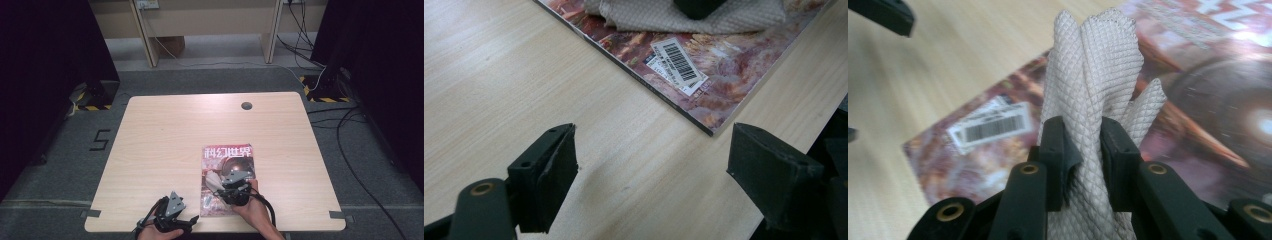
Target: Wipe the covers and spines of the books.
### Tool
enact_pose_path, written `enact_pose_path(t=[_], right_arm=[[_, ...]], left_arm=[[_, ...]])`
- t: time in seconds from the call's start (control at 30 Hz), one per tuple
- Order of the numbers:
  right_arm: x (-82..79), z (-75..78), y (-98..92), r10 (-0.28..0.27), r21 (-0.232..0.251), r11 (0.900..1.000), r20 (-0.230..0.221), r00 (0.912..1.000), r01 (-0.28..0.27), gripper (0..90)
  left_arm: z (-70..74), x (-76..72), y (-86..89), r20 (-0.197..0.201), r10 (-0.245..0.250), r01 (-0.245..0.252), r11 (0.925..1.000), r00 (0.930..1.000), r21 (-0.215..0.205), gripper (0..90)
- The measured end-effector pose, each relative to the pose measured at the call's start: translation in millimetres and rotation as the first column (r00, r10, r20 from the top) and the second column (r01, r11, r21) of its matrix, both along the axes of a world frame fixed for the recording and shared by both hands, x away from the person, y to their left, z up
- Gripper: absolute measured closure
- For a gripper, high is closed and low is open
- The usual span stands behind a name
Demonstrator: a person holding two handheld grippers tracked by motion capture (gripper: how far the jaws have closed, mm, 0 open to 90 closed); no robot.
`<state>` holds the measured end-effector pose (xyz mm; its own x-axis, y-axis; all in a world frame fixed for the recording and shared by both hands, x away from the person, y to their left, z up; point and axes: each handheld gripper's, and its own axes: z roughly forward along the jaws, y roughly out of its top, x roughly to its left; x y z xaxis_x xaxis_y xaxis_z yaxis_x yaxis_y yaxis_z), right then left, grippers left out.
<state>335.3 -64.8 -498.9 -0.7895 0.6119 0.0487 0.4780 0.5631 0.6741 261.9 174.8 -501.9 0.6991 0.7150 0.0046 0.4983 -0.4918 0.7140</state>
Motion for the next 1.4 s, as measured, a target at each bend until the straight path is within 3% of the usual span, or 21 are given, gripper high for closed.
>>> enact_pose_path(t=[0.37,0.53,0.63,0.7,0.97,1.03,1.4], right_arm=[[-12.0,-1.5,14.6,0.053,0.010,0.999,0.009,0.9985,-0.053,74.8],[-9.1,-1.5,13.5,0.035,-0.021,0.999,0.059,0.9976,-0.034,74.6],[-5.5,-2.4,10.5,0.023,0.005,1.000,0.041,0.9989,-0.024,74.8],[-7.3,-2.0,11.6,0.022,-0.003,1.000,0.043,0.9988,-0.022,75.1],[-19.0,-2.2,22.5,0.071,0.005,0.997,0.025,0.9972,-0.071,75.1],[-21.9,-2.3,25.0,0.072,0.015,0.997,0.009,0.9974,-0.072,75.1],[-15.3,-2.7,24.8,0.080,0.012,0.997,0.020,0.9966,-0.080,73.9]], left_arm=[[-0.1,0.2,0.0,0.001,0.003,-0.003,1.0000,1.0000,-0.003,19.4],[-0.2,-0.3,-0.5,0.001,0.000,0.000,1.0000,1.0000,-0.002,19.3],[0.2,-0.2,0.4,-0.001,0.004,-0.004,1.0000,1.0000,-0.004,19.3],[0.5,-0.2,0.6,-0.011,0.003,-0.004,0.9997,0.9999,-0.022,19.2],[2.0,-2.2,4.4,-0.014,0.013,-0.014,0.9996,0.9998,-0.025,18.8],[0.8,-3.4,6.2,-0.031,0.011,-0.011,0.9998,0.9994,-0.017,18.7],[1.8,-4.6,11.8,-0.027,0.027,-0.028,0.9994,0.9993,-0.021,18.7]])
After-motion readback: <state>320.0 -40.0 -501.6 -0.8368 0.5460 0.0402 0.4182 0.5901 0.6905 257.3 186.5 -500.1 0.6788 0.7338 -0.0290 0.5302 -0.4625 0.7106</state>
